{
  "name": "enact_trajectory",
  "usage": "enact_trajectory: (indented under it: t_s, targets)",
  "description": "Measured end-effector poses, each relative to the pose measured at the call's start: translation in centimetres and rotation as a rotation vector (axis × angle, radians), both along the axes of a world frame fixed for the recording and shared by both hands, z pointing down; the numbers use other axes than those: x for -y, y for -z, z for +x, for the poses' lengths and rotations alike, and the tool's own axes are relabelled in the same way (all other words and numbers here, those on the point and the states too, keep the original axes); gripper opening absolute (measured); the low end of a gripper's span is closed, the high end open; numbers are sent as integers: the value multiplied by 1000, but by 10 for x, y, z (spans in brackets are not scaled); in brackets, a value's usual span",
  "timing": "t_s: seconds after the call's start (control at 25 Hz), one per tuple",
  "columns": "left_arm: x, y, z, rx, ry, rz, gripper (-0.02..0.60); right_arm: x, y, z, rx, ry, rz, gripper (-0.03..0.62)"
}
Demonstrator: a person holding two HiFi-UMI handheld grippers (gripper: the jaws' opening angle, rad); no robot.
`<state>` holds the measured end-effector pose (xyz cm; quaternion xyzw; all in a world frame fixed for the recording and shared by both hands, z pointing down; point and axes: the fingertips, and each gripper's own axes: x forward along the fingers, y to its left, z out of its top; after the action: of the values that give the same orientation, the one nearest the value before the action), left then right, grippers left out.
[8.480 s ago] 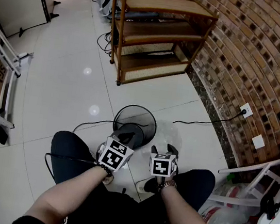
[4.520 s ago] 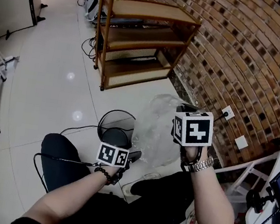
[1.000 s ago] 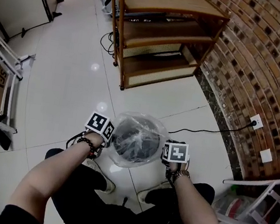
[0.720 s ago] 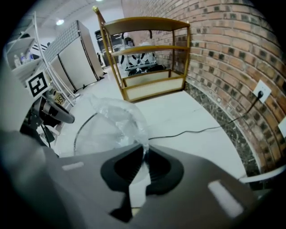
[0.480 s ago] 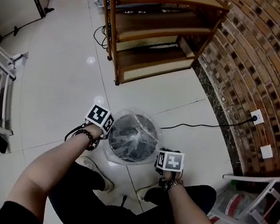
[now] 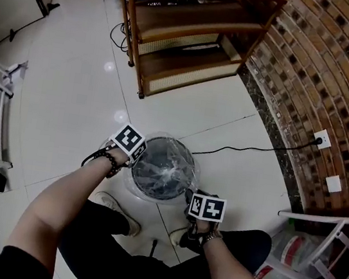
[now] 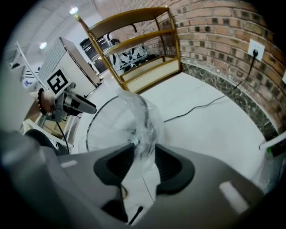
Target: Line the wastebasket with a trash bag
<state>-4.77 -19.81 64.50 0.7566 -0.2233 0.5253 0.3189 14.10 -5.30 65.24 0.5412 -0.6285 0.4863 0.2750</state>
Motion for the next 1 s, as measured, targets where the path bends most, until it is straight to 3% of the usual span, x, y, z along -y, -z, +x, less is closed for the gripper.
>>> enact_trajectory:
  t_s: [0.16, 0.4, 0.64, 0.8, 1.0]
  targets:
    - [-4, -9, 7, 5, -58, -5, 254, 6, -2, -8, 54, -43, 18, 195]
    - [-8, -24, 12, 17, -90, -8, 258, 14, -19, -11, 65, -68, -21, 200]
    - [-8, -26, 15, 32, -150, 68, 257, 24, -23, -17, 52, -66, -27, 204]
    - [-7, -32, 4, 107, -155, 74, 256, 29, -27, -22, 40, -62, -44, 204]
    - [-16, -51, 15, 60, -149, 71, 238, 31, -35, -23, 8, -87, -64, 202]
